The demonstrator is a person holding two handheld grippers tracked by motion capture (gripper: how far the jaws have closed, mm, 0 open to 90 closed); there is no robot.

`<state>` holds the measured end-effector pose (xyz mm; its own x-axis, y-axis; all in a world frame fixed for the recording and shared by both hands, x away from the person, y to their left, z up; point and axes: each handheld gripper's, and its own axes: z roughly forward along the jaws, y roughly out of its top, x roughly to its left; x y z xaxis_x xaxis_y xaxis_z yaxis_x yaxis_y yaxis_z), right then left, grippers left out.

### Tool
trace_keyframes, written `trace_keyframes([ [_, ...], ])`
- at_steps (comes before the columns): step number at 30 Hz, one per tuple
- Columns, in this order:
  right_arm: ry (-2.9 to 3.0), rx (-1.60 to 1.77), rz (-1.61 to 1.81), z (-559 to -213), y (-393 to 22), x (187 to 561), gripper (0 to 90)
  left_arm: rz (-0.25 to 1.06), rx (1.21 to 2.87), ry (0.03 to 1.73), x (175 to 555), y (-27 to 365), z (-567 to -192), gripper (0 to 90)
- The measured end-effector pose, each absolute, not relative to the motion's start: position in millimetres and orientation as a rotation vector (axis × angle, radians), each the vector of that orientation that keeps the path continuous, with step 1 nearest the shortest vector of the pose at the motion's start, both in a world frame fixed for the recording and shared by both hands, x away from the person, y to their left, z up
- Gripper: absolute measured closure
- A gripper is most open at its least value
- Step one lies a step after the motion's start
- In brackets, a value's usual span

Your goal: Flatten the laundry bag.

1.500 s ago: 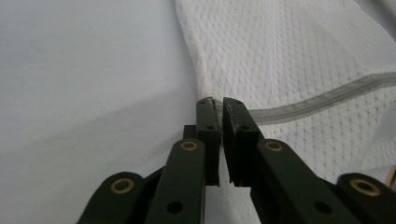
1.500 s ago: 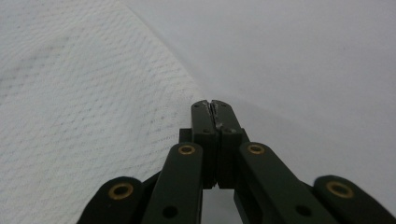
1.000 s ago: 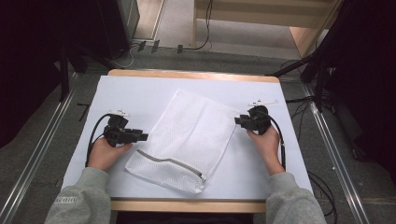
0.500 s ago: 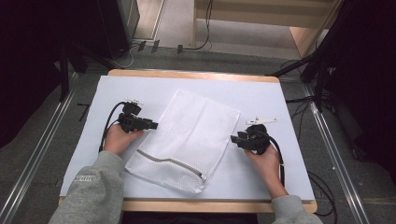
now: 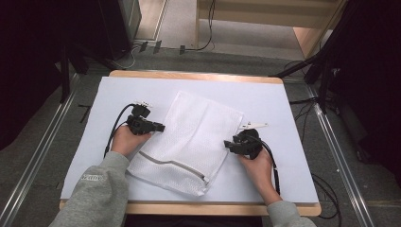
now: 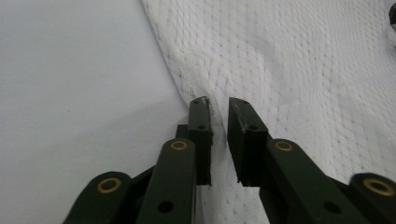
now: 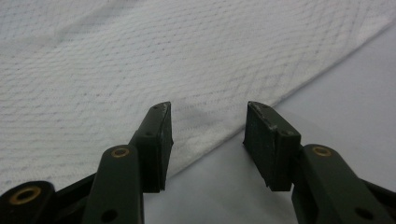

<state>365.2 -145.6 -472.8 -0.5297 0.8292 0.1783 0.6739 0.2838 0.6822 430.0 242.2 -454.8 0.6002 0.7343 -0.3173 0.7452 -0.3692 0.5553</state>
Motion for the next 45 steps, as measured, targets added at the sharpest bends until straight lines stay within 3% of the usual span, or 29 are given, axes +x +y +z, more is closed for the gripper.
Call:
trace_keyframes([
  [2,2.330,1.378,1.057,-473,-140,365,54.4,-0.041,2.152,1.167,430,241,-456,86.3],
  [4,2.313,1.339,1.002,-474,-135,363,61.5,-0.042,2.151,1.170,430,240,-456,89.0],
  [13,2.309,1.363,1.054,-476,-142,368,89.8,-0.072,2.133,1.182,430,240,-456,90.0],
  [23,2.333,1.368,1.029,-469,-144,387,90.0,-0.046,2.045,1.203,427,253,-447,90.0],
  [36,2.364,1.285,1.060,-464,-113,460,90.0,0.027,1.986,1.273,406,281,-442,90.0],
  [42,2.336,1.266,1.060,-461,-102,489,90.0,0.093,1.976,1.319,423,289,-444,90.0],
  [45,2.343,1.300,1.074,-462,-102,498,86.9,0.062,1.968,1.351,430,290,-451,89.2],
])
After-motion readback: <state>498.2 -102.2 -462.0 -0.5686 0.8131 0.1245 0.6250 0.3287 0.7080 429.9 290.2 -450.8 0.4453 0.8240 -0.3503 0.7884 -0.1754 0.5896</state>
